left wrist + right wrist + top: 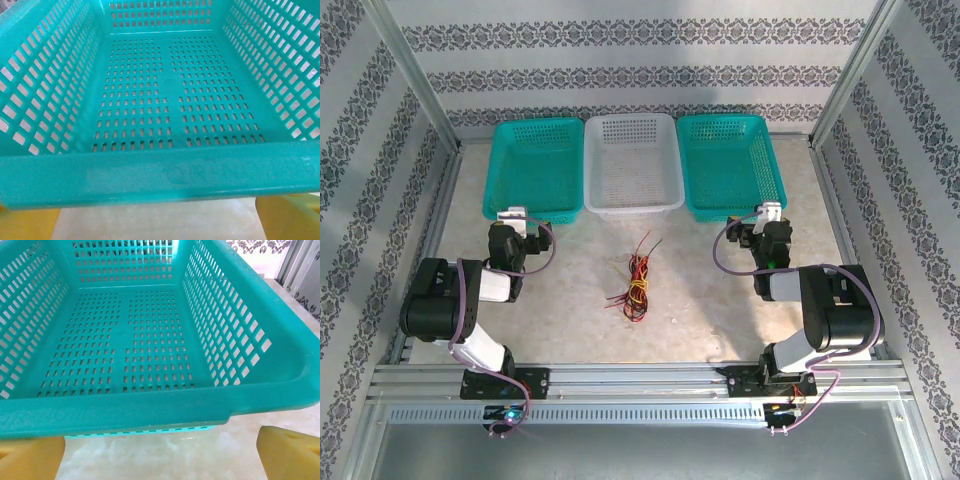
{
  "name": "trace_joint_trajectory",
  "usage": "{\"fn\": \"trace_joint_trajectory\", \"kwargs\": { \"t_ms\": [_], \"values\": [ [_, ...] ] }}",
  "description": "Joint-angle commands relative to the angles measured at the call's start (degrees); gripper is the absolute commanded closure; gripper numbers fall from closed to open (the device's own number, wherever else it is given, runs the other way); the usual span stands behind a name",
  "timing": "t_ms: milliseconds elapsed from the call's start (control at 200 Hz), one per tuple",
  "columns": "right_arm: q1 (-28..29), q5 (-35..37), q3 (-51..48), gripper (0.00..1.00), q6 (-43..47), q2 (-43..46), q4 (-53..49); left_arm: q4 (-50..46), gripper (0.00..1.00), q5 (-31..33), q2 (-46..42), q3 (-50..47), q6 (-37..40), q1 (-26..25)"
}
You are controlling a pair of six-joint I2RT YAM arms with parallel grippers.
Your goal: Untangle the cables
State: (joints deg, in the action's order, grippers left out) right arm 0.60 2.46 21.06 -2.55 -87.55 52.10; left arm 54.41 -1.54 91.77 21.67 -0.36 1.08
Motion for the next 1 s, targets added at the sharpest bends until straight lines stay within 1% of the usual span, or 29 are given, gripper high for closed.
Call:
{"fn": "trace_joint_trajectory", "kwargs": {
  "t_ms": [0, 994],
  "values": [
    [0.0, -1.0, 0.6, 0.02, 0.5, -0.1, 1.7, -0.1, 0.01, -0.9, -0.3, 0.7, 0.6, -0.7],
    [0.0, -1.0, 0.6, 0.02, 0.6, -0.1, 1.7, -0.5, 0.01, -0.9, -0.4, 0.8, 0.5, -0.6]
  ]
}}
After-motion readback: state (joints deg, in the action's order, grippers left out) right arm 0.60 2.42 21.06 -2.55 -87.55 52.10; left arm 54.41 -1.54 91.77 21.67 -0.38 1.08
